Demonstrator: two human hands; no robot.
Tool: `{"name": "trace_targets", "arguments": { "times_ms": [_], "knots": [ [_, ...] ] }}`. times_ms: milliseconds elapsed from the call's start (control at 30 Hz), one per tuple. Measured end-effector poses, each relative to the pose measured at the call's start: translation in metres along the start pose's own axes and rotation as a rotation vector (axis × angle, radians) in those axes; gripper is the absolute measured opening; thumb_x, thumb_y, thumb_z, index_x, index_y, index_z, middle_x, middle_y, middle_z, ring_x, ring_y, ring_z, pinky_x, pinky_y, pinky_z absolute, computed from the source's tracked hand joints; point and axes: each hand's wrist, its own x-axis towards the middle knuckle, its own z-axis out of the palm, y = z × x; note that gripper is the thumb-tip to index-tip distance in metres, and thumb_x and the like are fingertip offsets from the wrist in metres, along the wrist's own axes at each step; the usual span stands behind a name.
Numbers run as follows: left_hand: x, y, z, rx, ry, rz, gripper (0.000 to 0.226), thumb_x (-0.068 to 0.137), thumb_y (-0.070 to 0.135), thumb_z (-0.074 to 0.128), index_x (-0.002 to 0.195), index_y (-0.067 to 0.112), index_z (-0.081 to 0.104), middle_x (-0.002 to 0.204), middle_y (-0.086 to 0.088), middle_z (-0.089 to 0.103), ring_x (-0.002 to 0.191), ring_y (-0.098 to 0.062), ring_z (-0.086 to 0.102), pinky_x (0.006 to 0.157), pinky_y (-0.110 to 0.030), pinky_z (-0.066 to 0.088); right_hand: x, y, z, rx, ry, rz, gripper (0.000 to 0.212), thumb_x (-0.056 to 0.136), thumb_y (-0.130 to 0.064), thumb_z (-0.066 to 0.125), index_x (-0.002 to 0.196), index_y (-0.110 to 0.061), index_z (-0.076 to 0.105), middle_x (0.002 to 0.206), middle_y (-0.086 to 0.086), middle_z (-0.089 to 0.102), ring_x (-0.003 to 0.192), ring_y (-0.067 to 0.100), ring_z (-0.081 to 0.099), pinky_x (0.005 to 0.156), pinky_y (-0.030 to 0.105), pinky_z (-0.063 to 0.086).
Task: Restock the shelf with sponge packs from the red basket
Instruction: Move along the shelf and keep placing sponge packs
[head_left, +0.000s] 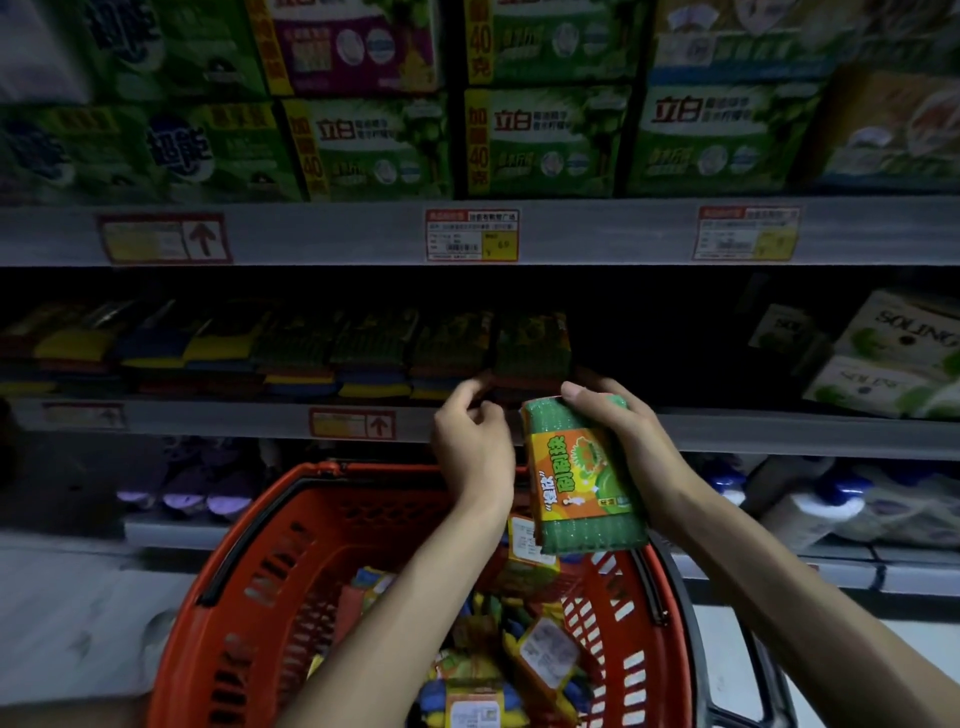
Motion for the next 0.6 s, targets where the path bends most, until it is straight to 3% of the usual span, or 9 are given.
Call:
{"name": "trace_targets", "arguments": {
  "times_ms": [100,200,300,467,600],
  "knots": [
    [0.002,-0.003,0.000,0.009,-0.021,0.001,0.037,0.101,0.005,0.051,0.130,0.022,0.067,0.112,-0.006,0.073,0.096,-0.015,0.071,0.064,-0.013,0.048,0.000,-0.005,0.000,0.003,-0.018,0.013,0.039,0.088,-0.036,0.074,0.112,-0.011,0.057,0.080,0.006,0.071,0.067,0.022,0.072,0.058,0.027,0.056],
    [0.004,-0.005,-0.001,0.004,-0.020,0.006,0.039,0.101,0.005,0.051,0.132,0.023,0.066,0.112,-0.007,0.073,0.094,-0.015,0.071,0.060,-0.009,0.046,0.001,-0.007,0.000,0.007,-0.042,0.020,0.019,0.093,-0.030,0.066,0.101,-0.015,0.058,0.072,0.002,0.070,0.063,0.019,0.070,0.055,0.026,0.056],
    [0.004,-0.003,-0.001,0.003,-0.004,0.019,0.036,0.101,0.003,0.050,0.127,0.021,0.068,0.100,-0.005,0.073,0.078,-0.007,0.068,0.052,-0.007,0.045,0.000,-0.008,0.001,0.024,-0.024,0.011,0.022,0.093,-0.031,0.066,0.102,-0.013,0.058,0.072,0.002,0.069,0.062,0.018,0.070,0.054,0.026,0.056],
    [0.005,-0.002,-0.004,0.001,0.004,0.044,0.033,0.100,-0.002,0.048,0.123,0.013,0.067,0.089,0.010,0.066,0.064,0.019,0.059,0.055,-0.002,0.044,0.001,-0.003,-0.002,0.058,0.062,0.033,0.043,0.087,-0.039,0.070,0.114,-0.010,0.054,0.082,0.011,0.068,0.066,0.023,0.070,0.056,0.030,0.057],
    [0.005,0.000,-0.007,0.001,0.006,0.054,0.031,0.098,-0.003,0.050,0.116,0.013,0.069,0.089,0.007,0.069,0.075,0.006,0.064,0.059,-0.002,0.045,0.003,0.002,-0.001,0.013,0.037,0.062,0.047,0.090,-0.040,0.067,0.116,-0.004,0.054,0.082,0.012,0.066,0.067,0.025,0.068,0.061,0.033,0.057]
  ]
}}
